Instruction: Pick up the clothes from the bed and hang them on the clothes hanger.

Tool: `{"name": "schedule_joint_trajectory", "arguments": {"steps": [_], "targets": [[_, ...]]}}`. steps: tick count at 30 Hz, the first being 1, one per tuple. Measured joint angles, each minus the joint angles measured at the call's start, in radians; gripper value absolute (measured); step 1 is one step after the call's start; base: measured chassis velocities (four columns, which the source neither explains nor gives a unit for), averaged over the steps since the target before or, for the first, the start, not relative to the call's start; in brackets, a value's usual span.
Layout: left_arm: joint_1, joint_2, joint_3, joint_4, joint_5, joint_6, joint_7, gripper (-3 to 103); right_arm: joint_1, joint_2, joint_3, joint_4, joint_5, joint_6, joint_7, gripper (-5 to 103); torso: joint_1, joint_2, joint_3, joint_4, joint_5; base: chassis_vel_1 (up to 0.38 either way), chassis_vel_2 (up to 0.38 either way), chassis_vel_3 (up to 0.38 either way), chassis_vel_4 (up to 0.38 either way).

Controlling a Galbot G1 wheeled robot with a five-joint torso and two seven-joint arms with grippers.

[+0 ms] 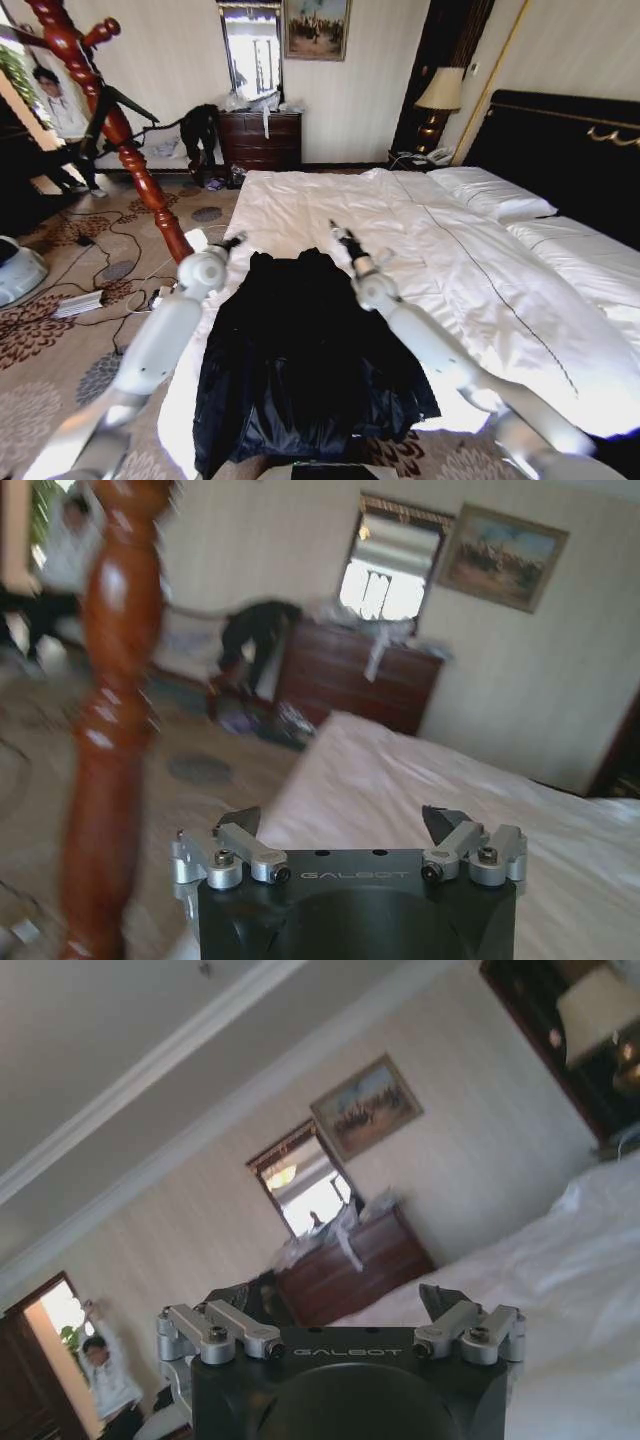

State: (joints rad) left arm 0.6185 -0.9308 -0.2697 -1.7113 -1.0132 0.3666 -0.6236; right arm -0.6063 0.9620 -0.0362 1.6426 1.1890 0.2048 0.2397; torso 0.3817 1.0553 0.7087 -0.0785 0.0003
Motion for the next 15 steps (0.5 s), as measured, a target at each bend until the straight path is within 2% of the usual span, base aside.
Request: {"name": "schedule_joint_trajectory", "arguments": {"steps": [1,2,5,6,7,9,10,12,13,14,15], "targets": [[0.035,0.032,-0.044,-0.005,0.059,0.001,0.028,97,-0.045,-0.018,0.058,0.025,-0.041,0.004,-0.018,97,0.0,0.0,0.0,0.0004,-0.0005,0.0,0.0,0.0,0.0],[0.035,0.032,-0.044,-0.005,0.059,0.001,0.028,97,-0.045,-0.018,0.058,0.025,-0.041,0.004,-0.018,97,0.0,0.0,0.0,0.0004,-0.0005,0.0,0.0,0.0,0.0],[0.196,0.079,-0.198,-0.074,0.184,0.096,0.072,100,-0.164,-0.027,0.211,0.053,-0.147,0.013,-0.061,100,0.0,0.0,0.0,0.0013,0.0002,0.0,0.0,0.0,0.0],[0.196,0.079,-0.198,-0.074,0.184,0.096,0.072,100,-0.164,-0.027,0.211,0.053,-0.147,0.013,-0.061,100,0.0,0.0,0.0,0.0013,0.0002,0.0,0.0,0.0,0.0],[0.274,0.069,-0.25,-0.108,0.223,0.09,0.079,100,-0.202,-0.013,0.269,0.048,-0.19,0.019,-0.076,100,0.0,0.0,0.0,0.0013,-0.0003,0.0,0.0,0.0,0.0],[0.395,0.006,-0.347,-0.158,0.334,0.021,0.129,100,-0.263,0.033,0.37,0.023,-0.268,0.03,-0.107,100,0.0,0.0,0.0,0.0005,-0.0006,0.0,0.0,0.0,0.0],[0.395,0.006,-0.347,-0.158,0.334,0.021,0.129,100,-0.263,0.033,0.37,0.023,-0.268,0.03,-0.107,100,0.0,0.0,0.0,0.0005,-0.0006,0.0,0.0,0.0,0.0],[0.5,-0.104,-0.418,-0.222,0.473,-0.06,0.214,100,-0.324,0.13,0.468,0.002,-0.339,0.044,-0.141,100,0.0,0.0,0.0,0.0007,-0.0004,0.0,0.0,0.0,0.0],[0.525,-0.147,-0.422,-0.254,0.486,-0.064,0.23,100,-0.343,0.163,0.482,0.003,-0.34,0.046,-0.146,100,0.0,0.0,0.0,0.0009,0.0,0.0,0.0,0.0,0.0],[0.525,-0.147,-0.422,-0.254,0.486,-0.064,0.23,100,-0.343,0.163,0.482,0.003,-0.34,0.046,-0.146,100,0.0,0.0,0.0,0.0009,0.0,0.0,0.0,0.0,0.0],[0.549,-0.2,-0.418,-0.291,0.486,-0.049,0.243,100,-0.37,0.202,0.493,0.016,-0.325,0.047,-0.15,100,0.0,0.0,0.0,0.0006,0.0003,0.0,0.0,0.0,0.0]]}}
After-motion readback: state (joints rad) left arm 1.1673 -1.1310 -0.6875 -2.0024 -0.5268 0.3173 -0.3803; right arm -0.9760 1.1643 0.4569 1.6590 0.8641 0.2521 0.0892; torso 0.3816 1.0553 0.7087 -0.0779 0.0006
